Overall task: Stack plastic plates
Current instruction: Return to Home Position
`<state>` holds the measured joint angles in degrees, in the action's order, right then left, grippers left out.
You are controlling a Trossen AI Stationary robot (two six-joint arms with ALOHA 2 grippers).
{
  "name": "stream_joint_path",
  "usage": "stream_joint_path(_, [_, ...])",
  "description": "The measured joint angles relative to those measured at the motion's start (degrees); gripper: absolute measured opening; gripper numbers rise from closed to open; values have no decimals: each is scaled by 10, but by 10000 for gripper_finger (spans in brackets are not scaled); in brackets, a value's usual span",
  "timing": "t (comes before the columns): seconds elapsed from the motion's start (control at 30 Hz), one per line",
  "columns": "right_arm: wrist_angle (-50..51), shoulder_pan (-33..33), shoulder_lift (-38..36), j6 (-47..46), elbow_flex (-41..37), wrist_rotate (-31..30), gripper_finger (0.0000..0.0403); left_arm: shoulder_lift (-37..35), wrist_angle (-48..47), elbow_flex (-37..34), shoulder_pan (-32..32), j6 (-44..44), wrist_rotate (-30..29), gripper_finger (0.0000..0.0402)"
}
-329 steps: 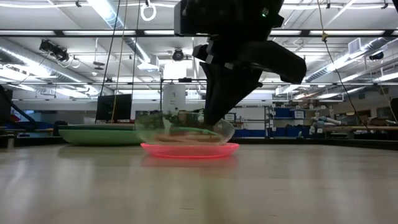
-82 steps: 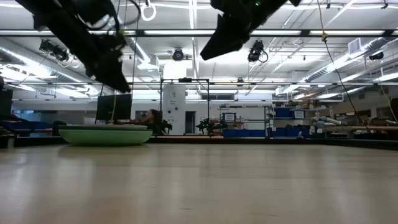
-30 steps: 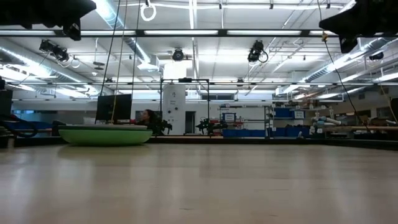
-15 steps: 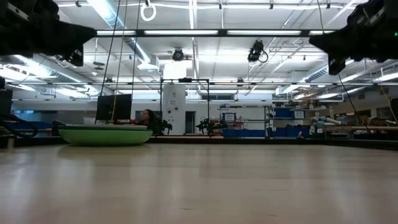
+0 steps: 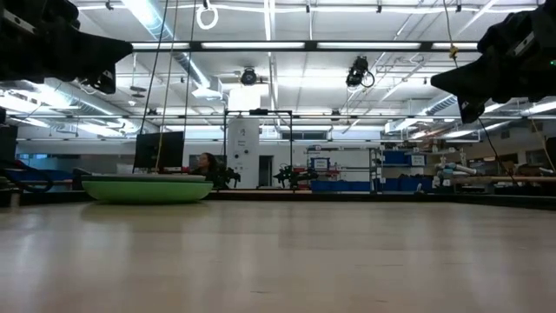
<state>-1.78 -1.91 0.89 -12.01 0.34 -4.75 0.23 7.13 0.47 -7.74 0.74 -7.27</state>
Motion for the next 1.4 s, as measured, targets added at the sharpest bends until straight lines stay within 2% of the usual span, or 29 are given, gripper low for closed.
stream_joint_path(0.23, [0,0,0,0,0,0,15,1,-6,0,-1,-3,-6,22])
stream_joint_path(1.4, [1,0,0,1,0,-1,16,1,-5,-1,-1,-1,-6,25])
